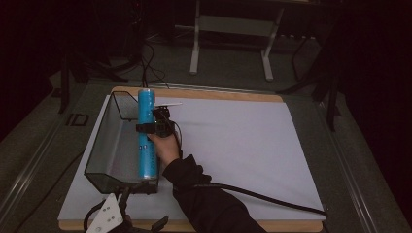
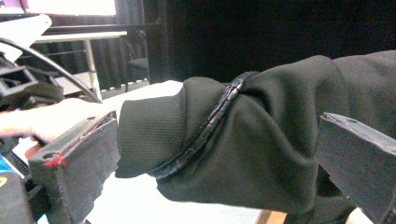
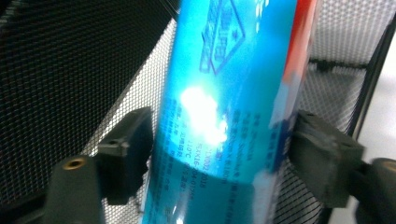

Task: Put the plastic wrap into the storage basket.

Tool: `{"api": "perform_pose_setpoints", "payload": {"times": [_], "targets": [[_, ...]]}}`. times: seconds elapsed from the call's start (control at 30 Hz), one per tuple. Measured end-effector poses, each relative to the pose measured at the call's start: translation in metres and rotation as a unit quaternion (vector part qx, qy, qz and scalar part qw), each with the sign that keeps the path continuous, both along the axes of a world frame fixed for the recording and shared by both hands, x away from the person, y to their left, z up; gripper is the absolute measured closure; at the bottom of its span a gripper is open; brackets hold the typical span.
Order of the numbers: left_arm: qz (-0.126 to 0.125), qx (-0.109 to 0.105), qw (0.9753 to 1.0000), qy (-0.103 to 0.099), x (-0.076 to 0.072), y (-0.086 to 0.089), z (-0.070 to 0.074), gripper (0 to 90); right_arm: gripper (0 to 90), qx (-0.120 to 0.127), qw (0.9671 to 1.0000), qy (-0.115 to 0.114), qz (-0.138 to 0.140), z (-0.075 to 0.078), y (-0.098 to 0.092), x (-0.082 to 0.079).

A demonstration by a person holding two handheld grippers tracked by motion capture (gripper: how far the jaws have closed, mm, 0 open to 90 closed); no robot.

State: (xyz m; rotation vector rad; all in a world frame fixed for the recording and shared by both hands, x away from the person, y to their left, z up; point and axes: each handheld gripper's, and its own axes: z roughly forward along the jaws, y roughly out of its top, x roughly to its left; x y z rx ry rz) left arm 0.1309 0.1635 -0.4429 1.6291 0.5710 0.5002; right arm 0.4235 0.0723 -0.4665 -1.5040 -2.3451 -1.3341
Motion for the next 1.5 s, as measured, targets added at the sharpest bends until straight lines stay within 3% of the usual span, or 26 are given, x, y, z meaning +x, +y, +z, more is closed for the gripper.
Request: {"api": "perform_pose_setpoints", "payload": {"times": [0.1,0.17,0.27,0.43,0.5,0.57,0.9,1.1,1.13,1.23,1.5], "targets": [[0.001,0.001,1.0000,0.000,0.000,0.000,0.000,1.5,16.0,-0.024,0.9985,-0.042,0.024,0.012,-0.003,-0.003],[0.001,0.001,1.0000,0.000,0.000,0.000,0.000,1.5,13.8,-0.049,0.9952,-0.077,0.033,0.022,-0.008,-0.006],[0.001,0.001,1.0000,0.000,0.000,-0.001,0.000,1.5,13.3,-0.070,0.9911,-0.103,0.046,0.033,-0.017,-0.009],[0.003,0.003,1.0000,0.001,0.000,-0.002,0.000,1.5,13.6,-0.079,0.9832,-0.148,0.074,0.046,-0.040,-0.015],[0.002,0.003,1.0000,0.003,0.001,-0.003,-0.001,1.5,13.6,-0.065,0.9797,-0.163,0.097,0.050,-0.052,-0.015],[0.003,0.004,1.0000,0.004,0.001,-0.003,-0.001,1.5,13.6,-0.063,0.9772,-0.167,0.115,0.053,-0.061,-0.015],[0.003,0.006,1.0000,0.005,0.002,-0.004,-0.001,1.5,13.4,-0.073,0.9649,-0.211,0.138,0.059,-0.108,-0.039],[0.004,0.007,0.9999,0.007,0.002,-0.005,-0.002,1.5,13.5,-0.075,0.9611,-0.219,0.151,0.058,-0.126,-0.049],[0.006,0.008,0.9999,0.007,0.002,-0.005,-0.002,1.5,13.5,-0.079,0.9582,-0.227,0.155,0.057,-0.134,-0.053],[0.006,0.007,0.9999,0.006,0.002,-0.005,-0.002,1.5,13.5,-0.081,0.9555,-0.237,0.157,0.055,-0.145,-0.060],[0.004,0.010,0.9999,0.008,0.003,-0.006,-0.002,1.5,13.5,-0.087,0.9523,-0.249,0.154,0.046,-0.178,-0.079]]}}
